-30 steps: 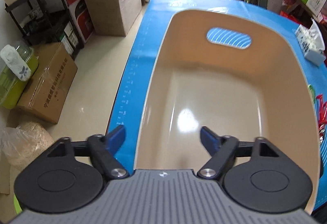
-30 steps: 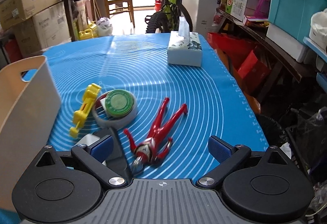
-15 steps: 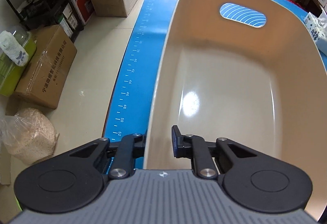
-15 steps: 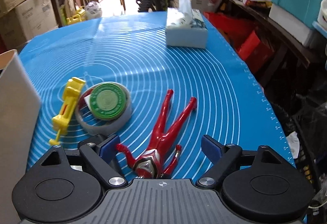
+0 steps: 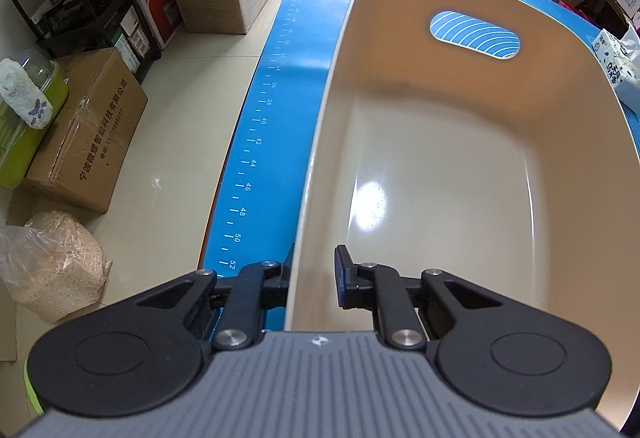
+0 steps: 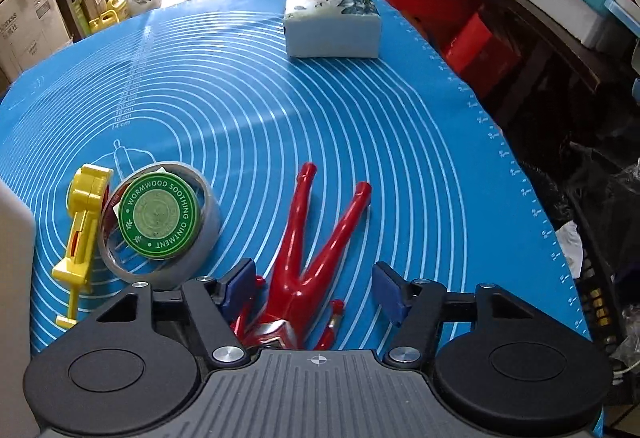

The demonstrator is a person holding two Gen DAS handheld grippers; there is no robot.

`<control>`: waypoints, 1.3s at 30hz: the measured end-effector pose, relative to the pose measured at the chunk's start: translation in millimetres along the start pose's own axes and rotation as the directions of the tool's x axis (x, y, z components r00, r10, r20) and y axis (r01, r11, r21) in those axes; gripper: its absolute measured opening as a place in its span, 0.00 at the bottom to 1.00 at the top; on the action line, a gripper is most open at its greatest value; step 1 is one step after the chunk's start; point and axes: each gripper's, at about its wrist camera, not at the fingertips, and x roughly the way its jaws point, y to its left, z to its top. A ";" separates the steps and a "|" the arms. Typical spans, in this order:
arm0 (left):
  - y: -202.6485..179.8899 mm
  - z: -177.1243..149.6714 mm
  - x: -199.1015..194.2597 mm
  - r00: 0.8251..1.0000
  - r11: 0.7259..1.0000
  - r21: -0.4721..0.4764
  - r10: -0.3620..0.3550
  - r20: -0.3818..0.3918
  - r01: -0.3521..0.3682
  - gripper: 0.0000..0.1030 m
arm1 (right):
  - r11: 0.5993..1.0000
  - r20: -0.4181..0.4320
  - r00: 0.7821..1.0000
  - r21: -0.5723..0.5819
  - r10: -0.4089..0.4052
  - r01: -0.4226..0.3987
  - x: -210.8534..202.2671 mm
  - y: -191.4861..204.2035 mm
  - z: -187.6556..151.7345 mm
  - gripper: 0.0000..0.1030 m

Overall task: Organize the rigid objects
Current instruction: 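Move the left tool to the basket rim and grip it, then grasp the red action figure with the right tool and lift it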

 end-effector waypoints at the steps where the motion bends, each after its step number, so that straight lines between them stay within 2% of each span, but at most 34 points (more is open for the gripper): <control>1: 0.0 -0.1 -0.1 1.000 1.000 0.000 0.001 0.000 -0.001 0.16 | 1.000 -0.007 1.000 0.007 0.012 -0.012 2.0 0.6 -0.8 0.68; 4: 1.3 0.1 0.6 1.000 1.000 -0.002 0.005 0.000 -0.005 0.13 | 1.000 0.006 1.000 -0.027 0.003 -0.003 2.8 7.7 -3.2 0.65; 6: 2.3 0.4 1.4 1.000 1.000 -0.003 0.004 0.000 -0.004 0.12 | 0.999 0.021 1.000 -0.042 0.013 -0.012 1.0 8.8 -4.7 0.59; 7: 1.8 0.1 1.0 1.000 1.000 -0.002 0.007 0.000 -0.007 0.11 | 0.999 0.029 0.999 -0.049 0.022 -0.021 -0.3 9.2 -5.5 0.53; 9: 2.7 -0.6 1.1 1.000 1.000 -0.002 0.011 0.001 -0.011 0.09 | 0.998 0.050 0.999 -0.060 0.019 -0.016 -3.6 9.4 -7.3 0.51; 10: 3.8 -1.1 1.0 1.000 1.000 -0.006 0.006 0.002 -0.006 0.08 | 0.998 0.085 0.996 -0.062 0.013 -0.008 -8.0 8.9 -8.3 0.42; 11: 4.7 -1.0 1.1 1.000 1.000 -0.008 0.002 0.002 -0.002 0.08 | 0.998 0.098 0.995 -0.066 0.008 -0.002 -11.7 8.4 -8.3 0.38; 15: 7.5 -1.8 0.2 1.000 1.000 -0.015 -0.012 0.005 0.012 0.07 | 0.996 0.100 0.995 -0.094 0.014 -0.005 -13.8 8.1 -12.4 0.38; 20: 9.9 -2.4 0.6 1.000 1.000 -0.018 -0.020 0.005 0.020 0.06 | 0.997 0.120 0.993 -0.072 0.009 -0.001 -18.3 4.1 -17.0 0.37; 27: 9.4 -2.4 0.8 1.000 1.000 -0.018 -0.019 0.006 0.019 0.06 | 0.998 0.204 0.979 -0.065 0.020 -0.007 -47.5 -2.2 -16.2 0.37; 33: 9.7 -2.5 1.5 1.000 1.000 -0.015 -0.017 0.006 0.018 0.06 | 0.995 0.299 0.951 -0.074 0.080 -0.061 -96.0 3.4 -10.3 0.37; 39: 10.0 -2.7 2.2 1.000 1.000 -0.016 -0.020 0.004 0.020 0.06 | 0.975 0.394 0.895 -0.161 0.207 -0.155 -153.5 37.7 -4.5 0.37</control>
